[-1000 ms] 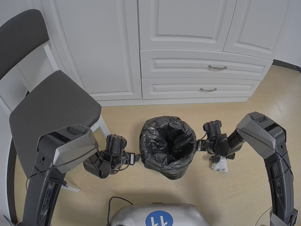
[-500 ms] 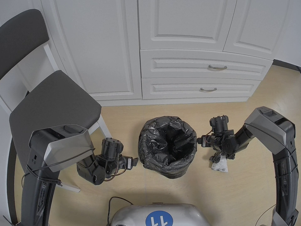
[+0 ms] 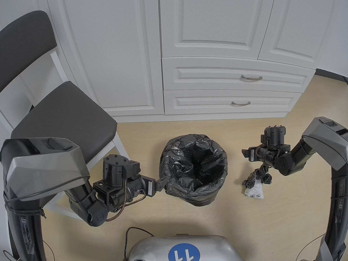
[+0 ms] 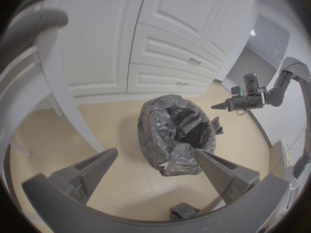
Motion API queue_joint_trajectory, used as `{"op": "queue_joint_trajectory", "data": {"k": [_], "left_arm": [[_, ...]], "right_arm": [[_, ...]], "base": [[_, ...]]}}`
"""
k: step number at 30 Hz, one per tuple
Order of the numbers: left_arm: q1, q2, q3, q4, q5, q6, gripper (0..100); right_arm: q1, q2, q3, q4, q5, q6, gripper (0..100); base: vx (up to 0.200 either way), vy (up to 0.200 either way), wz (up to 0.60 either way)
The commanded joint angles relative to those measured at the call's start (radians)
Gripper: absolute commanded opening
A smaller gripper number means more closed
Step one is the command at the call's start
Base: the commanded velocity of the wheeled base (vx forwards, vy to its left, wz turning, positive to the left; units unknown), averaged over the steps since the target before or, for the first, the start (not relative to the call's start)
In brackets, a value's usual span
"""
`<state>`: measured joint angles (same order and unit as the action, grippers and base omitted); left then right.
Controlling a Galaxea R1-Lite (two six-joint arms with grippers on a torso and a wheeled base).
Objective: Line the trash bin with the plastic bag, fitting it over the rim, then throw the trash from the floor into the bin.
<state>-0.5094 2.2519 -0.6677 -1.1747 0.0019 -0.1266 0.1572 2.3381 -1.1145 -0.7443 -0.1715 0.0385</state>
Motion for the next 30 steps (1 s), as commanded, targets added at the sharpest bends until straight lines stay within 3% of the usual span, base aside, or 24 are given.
{"op": "queue_joint_trajectory", "data": {"k": [1, 6, 13, 20, 28, 29, 30], "left_arm": [[-0.018, -0.098, 0.053, -0.033, -0.003, 0.044, 100], [-0.026, -0.081, 0.066, -0.033, 0.007, 0.070, 100], [-0.046, -0.058, 0.043, -0.040, 0.049, 0.082, 100], [-0.046, -0.068, 0.076, -0.126, 0.064, 0.082, 100], [-0.052, -0.106, 0.092, -0.168, 0.086, 0.084, 100], [-0.052, -0.110, 0.092, -0.169, 0.086, 0.084, 100], [-0.052, -0.112, 0.092, -0.169, 0.086, 0.082, 100]], "right_arm": [[0.058, -0.112, 0.093, -0.038, 0.004, 0.000, 100], [0.165, -0.169, 0.216, -0.126, 0.009, -0.005, 100], [0.220, -0.137, 0.225, -0.201, 0.010, -0.008, 100], [0.289, 0.035, 0.114, -0.288, -0.008, -0.020, 100], [0.343, 0.178, -0.074, -0.216, -0.006, -0.114, 100], [0.351, 0.191, -0.088, -0.216, -0.008, -0.115, 0], [0.352, 0.193, -0.090, -0.216, -0.008, -0.115, 0]], "base": [[0.000, 0.000, 0.00], [0.000, 0.000, 0.00], [0.000, 0.000, 0.00], [0.000, 0.000, 0.00], [0.000, 0.000, 0.00], [0.000, 0.000, 0.00], [0.000, 0.000, 0.00]]}}
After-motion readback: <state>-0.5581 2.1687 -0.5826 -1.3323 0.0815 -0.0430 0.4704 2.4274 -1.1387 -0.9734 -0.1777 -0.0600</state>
